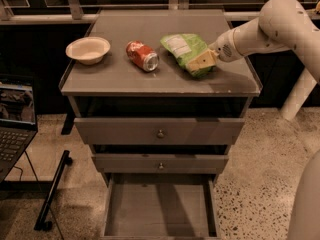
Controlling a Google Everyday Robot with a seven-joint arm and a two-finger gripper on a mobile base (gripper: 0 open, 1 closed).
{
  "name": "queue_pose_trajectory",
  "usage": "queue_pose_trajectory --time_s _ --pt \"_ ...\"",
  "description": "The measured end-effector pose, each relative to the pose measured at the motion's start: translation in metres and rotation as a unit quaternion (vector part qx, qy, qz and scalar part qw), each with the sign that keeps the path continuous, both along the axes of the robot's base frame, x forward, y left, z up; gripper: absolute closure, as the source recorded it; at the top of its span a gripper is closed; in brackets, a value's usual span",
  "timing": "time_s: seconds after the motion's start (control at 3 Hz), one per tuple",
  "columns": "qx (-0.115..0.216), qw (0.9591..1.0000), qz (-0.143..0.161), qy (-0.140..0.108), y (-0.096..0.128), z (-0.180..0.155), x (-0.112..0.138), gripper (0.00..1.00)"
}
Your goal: Place green rice chip bag into bottom drawer
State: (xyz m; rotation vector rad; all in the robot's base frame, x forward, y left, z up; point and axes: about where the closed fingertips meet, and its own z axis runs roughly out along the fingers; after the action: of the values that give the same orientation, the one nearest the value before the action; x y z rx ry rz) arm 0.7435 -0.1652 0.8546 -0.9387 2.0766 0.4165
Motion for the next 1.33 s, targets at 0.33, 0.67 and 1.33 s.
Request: queue_pose_trajectory --time_s 0.33,0.67,1.33 --pt "0.0 1.0 0.0 0.0 0.0 0.0 0.0 0.64" --pt "0.0 1.0 0.0 0.0 0.0 0.0 0.0 0.88" --pt "-0.005 0.9997 0.024 0.002 0.0 0.009 -0.013 1.0"
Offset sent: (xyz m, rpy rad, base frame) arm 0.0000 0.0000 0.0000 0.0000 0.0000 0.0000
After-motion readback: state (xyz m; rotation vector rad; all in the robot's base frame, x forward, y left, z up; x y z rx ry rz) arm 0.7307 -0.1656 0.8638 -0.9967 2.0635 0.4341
